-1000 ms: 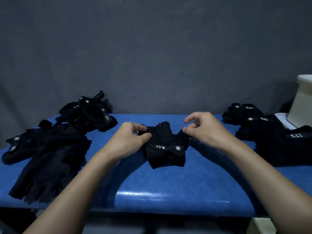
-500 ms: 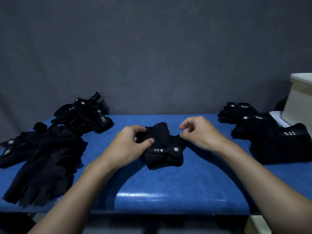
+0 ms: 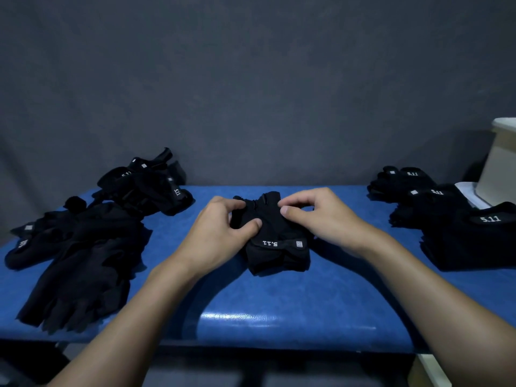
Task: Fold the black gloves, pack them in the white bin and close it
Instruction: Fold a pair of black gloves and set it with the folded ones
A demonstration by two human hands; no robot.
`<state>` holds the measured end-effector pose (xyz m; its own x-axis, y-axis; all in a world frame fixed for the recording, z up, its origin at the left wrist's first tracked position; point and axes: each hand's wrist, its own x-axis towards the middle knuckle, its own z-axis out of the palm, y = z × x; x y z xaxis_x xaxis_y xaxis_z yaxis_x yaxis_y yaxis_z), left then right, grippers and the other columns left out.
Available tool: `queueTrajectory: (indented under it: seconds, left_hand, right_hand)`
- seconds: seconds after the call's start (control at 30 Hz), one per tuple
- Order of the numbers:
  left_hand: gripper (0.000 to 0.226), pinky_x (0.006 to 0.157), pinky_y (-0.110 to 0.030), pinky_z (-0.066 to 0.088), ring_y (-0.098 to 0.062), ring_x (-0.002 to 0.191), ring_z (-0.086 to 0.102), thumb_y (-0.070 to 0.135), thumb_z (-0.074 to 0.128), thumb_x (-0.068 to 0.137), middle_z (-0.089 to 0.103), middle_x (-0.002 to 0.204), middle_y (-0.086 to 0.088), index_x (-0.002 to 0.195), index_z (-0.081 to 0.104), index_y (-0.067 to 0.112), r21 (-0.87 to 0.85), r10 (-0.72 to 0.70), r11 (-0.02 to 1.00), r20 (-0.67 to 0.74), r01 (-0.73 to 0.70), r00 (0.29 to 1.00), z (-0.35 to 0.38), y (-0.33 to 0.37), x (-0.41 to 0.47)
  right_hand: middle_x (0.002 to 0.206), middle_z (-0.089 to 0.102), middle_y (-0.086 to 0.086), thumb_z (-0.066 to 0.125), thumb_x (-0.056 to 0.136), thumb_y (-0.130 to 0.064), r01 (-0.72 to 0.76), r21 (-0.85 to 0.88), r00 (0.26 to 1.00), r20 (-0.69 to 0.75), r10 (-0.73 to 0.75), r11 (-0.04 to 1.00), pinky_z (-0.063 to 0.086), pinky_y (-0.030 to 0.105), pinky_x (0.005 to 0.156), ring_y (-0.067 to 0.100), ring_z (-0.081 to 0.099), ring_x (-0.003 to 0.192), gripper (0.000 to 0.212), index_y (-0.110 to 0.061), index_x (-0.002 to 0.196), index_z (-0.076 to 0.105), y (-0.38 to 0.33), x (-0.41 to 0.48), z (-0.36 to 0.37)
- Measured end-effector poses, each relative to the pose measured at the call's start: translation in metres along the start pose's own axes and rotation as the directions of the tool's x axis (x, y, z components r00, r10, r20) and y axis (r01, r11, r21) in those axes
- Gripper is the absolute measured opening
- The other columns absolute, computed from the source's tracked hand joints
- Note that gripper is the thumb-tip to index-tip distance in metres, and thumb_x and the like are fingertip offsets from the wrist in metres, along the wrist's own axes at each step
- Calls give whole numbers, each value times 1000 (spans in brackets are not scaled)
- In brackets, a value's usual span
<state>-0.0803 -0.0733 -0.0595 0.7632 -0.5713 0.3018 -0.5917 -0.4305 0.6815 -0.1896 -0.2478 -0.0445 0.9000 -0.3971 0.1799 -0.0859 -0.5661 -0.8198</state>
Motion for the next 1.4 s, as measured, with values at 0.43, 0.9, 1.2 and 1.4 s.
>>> queueTrajectory:
  seconds: [0.43, 0.9, 1.2, 1.4]
  left_hand:
    - [52, 82, -17, 33, -8, 94, 49, 43, 66, 90, 48, 114, 6, 135, 57, 18, 138, 4, 990, 67, -13, 998, 3, 2, -4]
    - [78, 117, -35, 30, -7, 141, 37, 77, 27, 78, 37, 151, 22, 145, 42, 39, 200, 179, 941, 390, -273, 903, -12, -2, -20]
    - [73, 125, -37, 3, 0, 150, -9, 68, 25, 96, -4, 165, 13, 158, 9, 33, 445, 10, 849, 523, -284, 852, -15, -3, -21]
    - [74, 124, -38, 3, 0, 149, -9, 69, 23, 95, -4, 165, 13, 158, 9, 33, 468, 3, 837, 515, -284, 857, -15, -3, -20]
  right_hand:
    - [110, 67, -7, 70, 89, -25, -43, -103, 995, 80, 51, 994, 47, 20, 94, 5, 63, 102, 37, -15, 124, 65, 7, -1, 6]
    - [145, 48, -13, 59, 93, -44, 186, -258, 957, 265, -115, 948, 29, 22, 114, -1, 41, 134, 50, -25, 138, 53, 11, -13, 2]
    - [162, 3, -22, 23, 76, -75, 174, -495, 912, 407, 50, 851, -2, 35, 123, -3, -6, 147, 89, -36, 155, 15, 11, -22, 1]
    - [158, 28, -18, 59, 91, -50, 192, -287, 941, 325, -93, 938, 11, 29, 123, -6, 7, 147, 57, -32, 144, 46, 18, -20, -10]
